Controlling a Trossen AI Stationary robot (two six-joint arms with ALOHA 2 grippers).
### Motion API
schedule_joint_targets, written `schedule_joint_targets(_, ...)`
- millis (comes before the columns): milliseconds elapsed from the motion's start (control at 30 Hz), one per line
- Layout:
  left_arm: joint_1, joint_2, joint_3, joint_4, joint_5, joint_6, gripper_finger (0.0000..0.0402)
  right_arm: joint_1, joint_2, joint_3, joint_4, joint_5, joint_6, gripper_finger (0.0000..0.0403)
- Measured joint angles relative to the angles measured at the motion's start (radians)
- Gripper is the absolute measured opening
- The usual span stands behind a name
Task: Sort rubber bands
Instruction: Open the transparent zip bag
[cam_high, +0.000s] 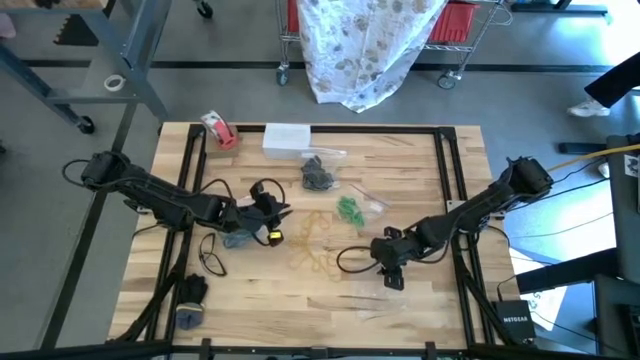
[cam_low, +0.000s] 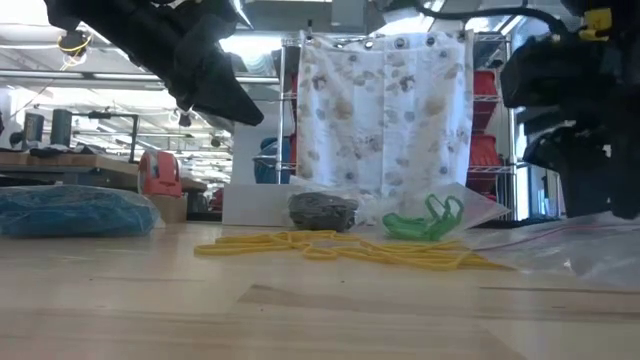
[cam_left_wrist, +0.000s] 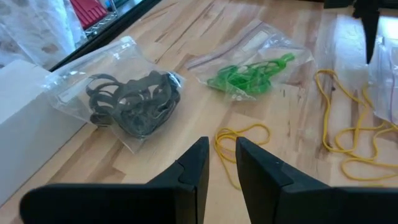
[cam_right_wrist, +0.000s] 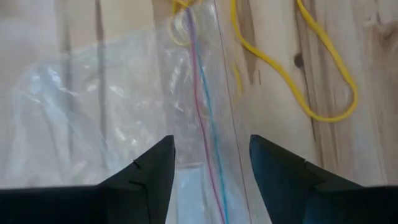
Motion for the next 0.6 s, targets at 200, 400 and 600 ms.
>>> schedule_joint_targets(200, -0.001, 0.000, 0.000, 0.000, 0.002, -0.033, 0.0072, 0.000, 0.058, 0.000, 0.024, -0.060, -0.001, 0.0185)
schedule_joint_targets(400, -0.001, 0.000, 0.000, 0.004, 0.027, -0.048, 0.0072, 0.000, 0.089, 0.000, 0.037, -0.065, -0.003, 0.0118)
schedule_joint_targets(600, 0.000, 0.000, 0.000, 0.005, 0.074, -0.165, 0.0072, 0.000, 0.082, 0.008, 0.029, -0.043, 0.012, 0.0017)
